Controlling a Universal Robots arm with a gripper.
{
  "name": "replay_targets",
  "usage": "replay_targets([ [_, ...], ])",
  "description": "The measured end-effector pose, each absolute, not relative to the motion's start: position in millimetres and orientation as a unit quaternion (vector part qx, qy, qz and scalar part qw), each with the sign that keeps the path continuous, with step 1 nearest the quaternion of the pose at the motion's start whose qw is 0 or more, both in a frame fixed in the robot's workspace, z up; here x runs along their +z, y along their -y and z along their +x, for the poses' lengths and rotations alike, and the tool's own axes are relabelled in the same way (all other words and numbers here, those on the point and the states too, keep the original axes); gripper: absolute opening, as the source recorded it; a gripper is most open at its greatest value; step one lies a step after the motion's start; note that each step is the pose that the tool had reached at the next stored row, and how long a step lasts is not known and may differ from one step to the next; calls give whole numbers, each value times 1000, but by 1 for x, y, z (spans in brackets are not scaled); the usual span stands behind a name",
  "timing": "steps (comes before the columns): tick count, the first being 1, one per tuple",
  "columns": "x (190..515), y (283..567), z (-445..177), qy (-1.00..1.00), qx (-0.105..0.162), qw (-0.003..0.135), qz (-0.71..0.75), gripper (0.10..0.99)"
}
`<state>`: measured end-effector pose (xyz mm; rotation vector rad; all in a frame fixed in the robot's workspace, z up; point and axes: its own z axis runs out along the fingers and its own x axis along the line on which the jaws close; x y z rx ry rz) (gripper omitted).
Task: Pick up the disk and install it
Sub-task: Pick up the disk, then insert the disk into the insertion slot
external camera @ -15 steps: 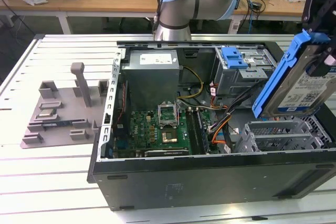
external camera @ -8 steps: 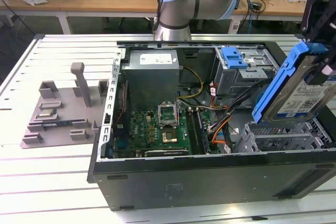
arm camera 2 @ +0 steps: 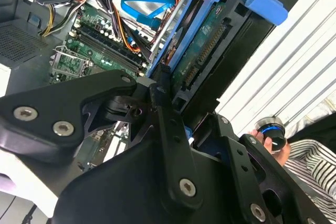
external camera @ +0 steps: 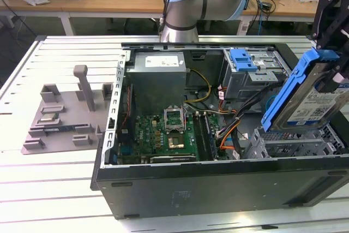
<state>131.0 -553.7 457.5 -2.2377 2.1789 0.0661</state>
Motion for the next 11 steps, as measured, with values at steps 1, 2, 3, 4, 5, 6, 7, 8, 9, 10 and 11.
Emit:
replay_targets([
  [1,457,554,131,-697,21,9,-716,369],
  [2,457,554,131,-697,21,9,-716,369],
  [3,457,554,131,-697,21,9,-716,369],
  [4,457,554,131,-697,21,9,-716,369],
  [5,457,554,131,-697,21,9,-716,369],
  [6,457,554,131,-697,21,9,-716,369],
  [7,457,554,131,-697,21,9,-716,369],
  [8,457,554,131,-697,21,9,-716,369],
  [9,457,554,131,-697,21,9,-716,369],
  [10,456,554,131,-697,21,9,-716,369],
  [11,455,554,131,-697,21,9,-716,369],
])
